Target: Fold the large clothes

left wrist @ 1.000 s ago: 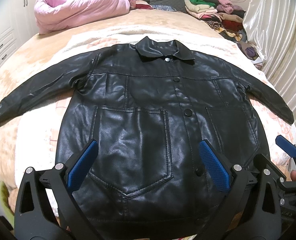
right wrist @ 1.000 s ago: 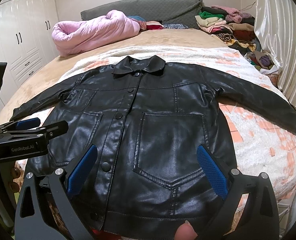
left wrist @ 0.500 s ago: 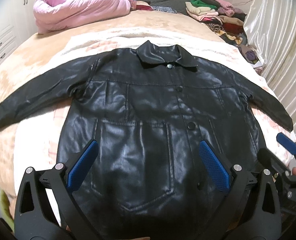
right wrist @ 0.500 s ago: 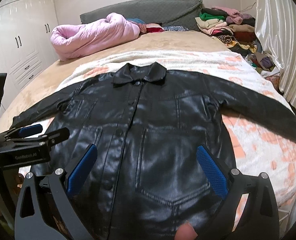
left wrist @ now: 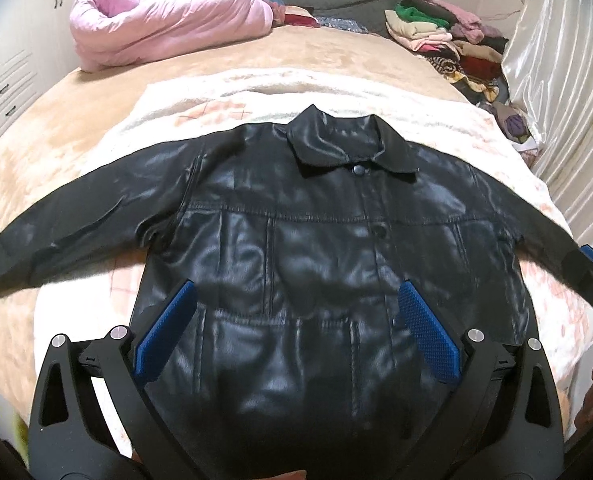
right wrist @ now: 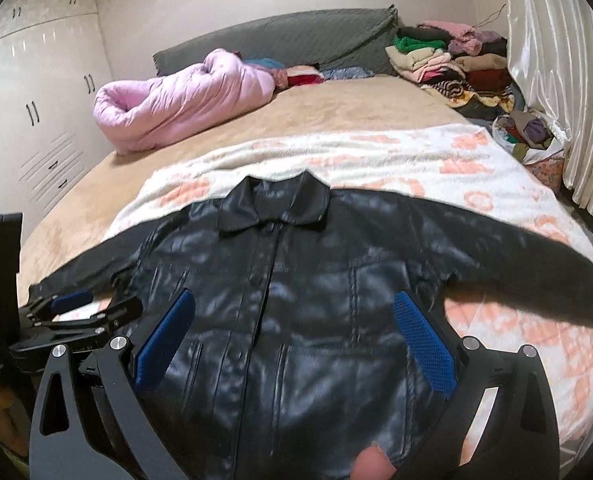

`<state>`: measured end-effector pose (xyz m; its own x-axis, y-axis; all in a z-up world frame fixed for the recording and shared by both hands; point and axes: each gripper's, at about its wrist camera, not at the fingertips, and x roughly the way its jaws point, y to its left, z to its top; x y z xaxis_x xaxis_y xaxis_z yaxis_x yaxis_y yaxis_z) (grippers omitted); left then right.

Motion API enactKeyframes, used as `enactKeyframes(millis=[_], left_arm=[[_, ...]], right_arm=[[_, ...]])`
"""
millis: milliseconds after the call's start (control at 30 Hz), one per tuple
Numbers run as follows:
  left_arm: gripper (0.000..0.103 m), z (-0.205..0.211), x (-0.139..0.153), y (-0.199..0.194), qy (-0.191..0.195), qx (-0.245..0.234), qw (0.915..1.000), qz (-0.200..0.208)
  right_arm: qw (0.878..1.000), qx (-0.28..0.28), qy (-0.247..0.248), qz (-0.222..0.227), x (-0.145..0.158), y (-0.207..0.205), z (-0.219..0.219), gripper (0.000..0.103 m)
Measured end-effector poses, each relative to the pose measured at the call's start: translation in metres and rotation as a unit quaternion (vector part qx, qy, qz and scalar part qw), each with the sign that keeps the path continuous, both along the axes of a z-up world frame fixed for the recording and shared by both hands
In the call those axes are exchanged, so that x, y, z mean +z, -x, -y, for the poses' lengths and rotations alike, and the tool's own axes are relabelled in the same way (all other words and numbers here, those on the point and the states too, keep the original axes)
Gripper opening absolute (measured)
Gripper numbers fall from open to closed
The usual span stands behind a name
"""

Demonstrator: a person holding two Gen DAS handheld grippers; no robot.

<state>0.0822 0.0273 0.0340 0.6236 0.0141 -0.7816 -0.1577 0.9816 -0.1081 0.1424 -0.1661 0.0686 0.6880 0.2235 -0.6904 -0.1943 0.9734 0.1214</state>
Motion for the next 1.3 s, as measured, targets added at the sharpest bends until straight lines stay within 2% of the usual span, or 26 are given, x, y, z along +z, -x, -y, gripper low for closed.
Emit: enactKeyframes(millis=[167,567,733,1200,1300], left_arm=[[0.094,0.005,0.003,-0.021,-0.002,-0.005,1.0,-0.002],[0.094,0.024,0.011,-0.072,0.022,-0.02,0.9995,0.013],[0.094,0.036,0.011,-0.096,0.019,-0.027,0.9994,0.015],[0.094,0.076,-0.02,-0.146,0.012,-0.06,0.998,-0.015],[0.094,0.083,-0.028,-0.151,0.023,-0.07,0.997,-0.025]], right_arm=[[1.0,-0.016,-0.005,0.008,0.005,-0.021,0.01,0.099],[0.997,-0.069,-0.028,0.008,0.002,-0.071,0.046,0.099],[0.995,-0.096,-0.02,0.018,-0.002,-0.083,0.065,0.099],[0.977,-0.211,-0.022,-0.01,-0.044,-0.103,0.152,0.099],[0.971,-0.236,-0.03,-0.021,-0.054,-0.103,0.174,0.099]])
